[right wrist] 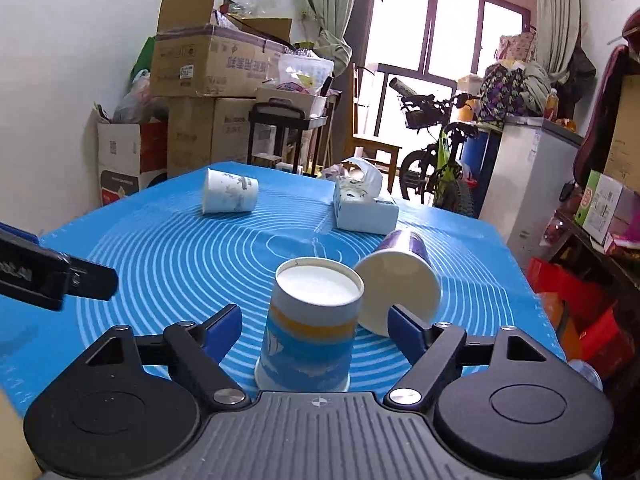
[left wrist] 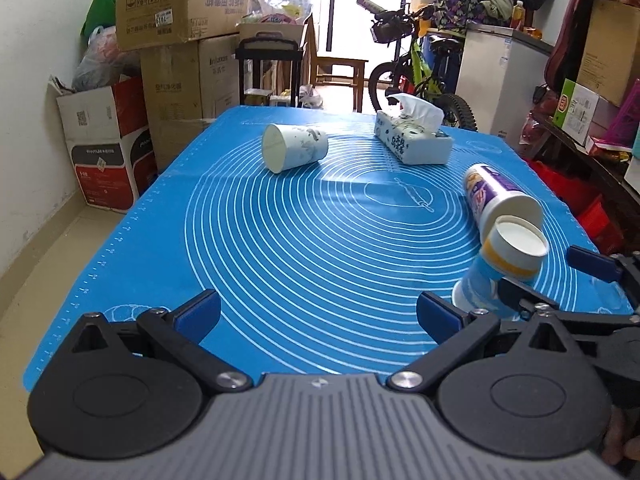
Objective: Flip cup upside down
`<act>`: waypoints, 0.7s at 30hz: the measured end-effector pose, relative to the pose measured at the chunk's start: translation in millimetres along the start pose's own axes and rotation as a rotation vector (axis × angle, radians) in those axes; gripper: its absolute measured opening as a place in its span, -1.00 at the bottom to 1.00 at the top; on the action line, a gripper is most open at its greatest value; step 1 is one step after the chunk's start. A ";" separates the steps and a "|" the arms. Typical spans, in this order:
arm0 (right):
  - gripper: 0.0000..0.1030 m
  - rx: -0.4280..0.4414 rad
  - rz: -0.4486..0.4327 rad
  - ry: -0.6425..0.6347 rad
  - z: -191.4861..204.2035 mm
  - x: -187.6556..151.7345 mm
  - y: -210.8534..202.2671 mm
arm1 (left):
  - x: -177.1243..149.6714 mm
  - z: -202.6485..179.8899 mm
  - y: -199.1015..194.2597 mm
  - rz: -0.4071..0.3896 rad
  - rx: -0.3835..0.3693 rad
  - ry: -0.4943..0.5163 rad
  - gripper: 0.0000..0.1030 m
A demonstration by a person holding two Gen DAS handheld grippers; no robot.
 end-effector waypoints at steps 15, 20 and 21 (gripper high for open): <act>0.68 -0.047 0.043 0.089 -20.3 -8.9 -83.7 | -25.5 -28.7 -52.7 -0.079 -0.041 0.053 0.99; 0.68 -0.036 0.056 0.097 -19.4 -18.4 -102.8 | -34.7 -36.9 -62.2 -0.087 -0.038 0.080 0.99; 0.68 -0.034 0.058 0.100 -19.4 -19.2 -105.0 | -36.3 -38.1 -63.0 -0.086 -0.038 0.082 0.99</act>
Point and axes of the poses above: each gripper's, at about its wrist camera, not at the fingertips, and y roughly the way its jaws point, z to its left, x to its top, the point moved 6 cm from there along y, roughly the way its jaws point, and after that the axes turned 7 degrees about -z, right-handed, at the moved point
